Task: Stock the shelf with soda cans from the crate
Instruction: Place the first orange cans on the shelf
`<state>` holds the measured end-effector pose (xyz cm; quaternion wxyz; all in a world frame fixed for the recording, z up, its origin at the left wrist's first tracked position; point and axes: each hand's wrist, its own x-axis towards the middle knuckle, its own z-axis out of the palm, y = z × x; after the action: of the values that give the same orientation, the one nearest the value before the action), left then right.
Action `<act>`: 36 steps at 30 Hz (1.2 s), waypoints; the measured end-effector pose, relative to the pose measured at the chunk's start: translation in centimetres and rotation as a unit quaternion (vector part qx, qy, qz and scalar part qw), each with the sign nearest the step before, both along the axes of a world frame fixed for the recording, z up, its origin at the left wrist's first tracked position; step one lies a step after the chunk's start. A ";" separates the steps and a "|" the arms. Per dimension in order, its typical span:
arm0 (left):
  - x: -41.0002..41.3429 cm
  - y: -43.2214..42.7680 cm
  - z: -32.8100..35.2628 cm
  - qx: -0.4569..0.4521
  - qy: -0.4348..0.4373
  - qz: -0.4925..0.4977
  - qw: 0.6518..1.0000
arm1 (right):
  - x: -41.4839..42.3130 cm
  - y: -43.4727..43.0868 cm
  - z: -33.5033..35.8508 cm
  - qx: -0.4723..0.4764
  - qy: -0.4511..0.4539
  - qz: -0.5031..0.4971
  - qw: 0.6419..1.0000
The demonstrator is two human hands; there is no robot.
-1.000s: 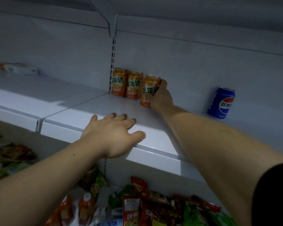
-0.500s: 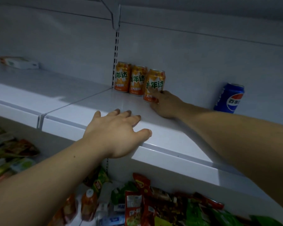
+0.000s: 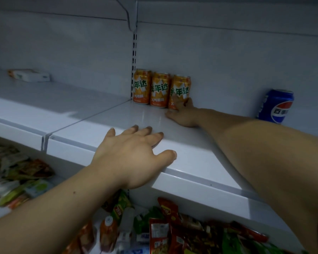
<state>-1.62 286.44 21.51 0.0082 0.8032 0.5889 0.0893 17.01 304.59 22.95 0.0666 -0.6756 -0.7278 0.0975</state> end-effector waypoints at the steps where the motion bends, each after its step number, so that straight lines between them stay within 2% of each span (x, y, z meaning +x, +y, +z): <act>1: 0.0 -0.1 0.0 0.000 -0.001 0.001 1.000 | -0.1 -0.2 0.1 0.002 0.004 0.002 1.000; 8: 0.1 -0.3 0.5 -0.016 0.007 -0.008 1.000 | 1.2 -7.1 1.7 0.032 -0.004 -0.017 0.999; 13: 0.0 -1.3 1.6 -0.053 0.011 -0.029 0.998 | 5.4 -17.9 4.0 0.033 -0.025 -0.070 0.997; 16: 1.2 -3.1 2.6 -0.067 -0.019 -0.033 0.997 | 8.8 -25.1 5.0 0.061 -0.051 -0.112 0.991; 20: 7.1 -8.6 3.5 -0.087 -0.082 -0.127 0.985 | 13.7 -35.3 6.0 0.064 -0.065 -0.197 0.976; 24: 14.8 -17.3 3.9 -0.100 -0.112 -0.254 0.955 | 18.0 -45.9 6.1 0.062 -0.051 -0.267 0.960; 30: 25.6 -30.7 2.9 -0.120 -0.087 -0.392 0.908 | 24.6 -61.0 4.3 0.052 -0.024 -0.355 0.933; 36: 36.5 -40.2 -3.5 -0.199 -0.022 -0.454 0.868 | 33.3 -73.4 -2.5 0.007 0.019 -0.454 0.891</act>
<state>34.93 246.24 17.99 0.2204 0.9612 0.1639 -0.0263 50.32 231.18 20.44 0.1218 -0.9300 -0.3409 0.0644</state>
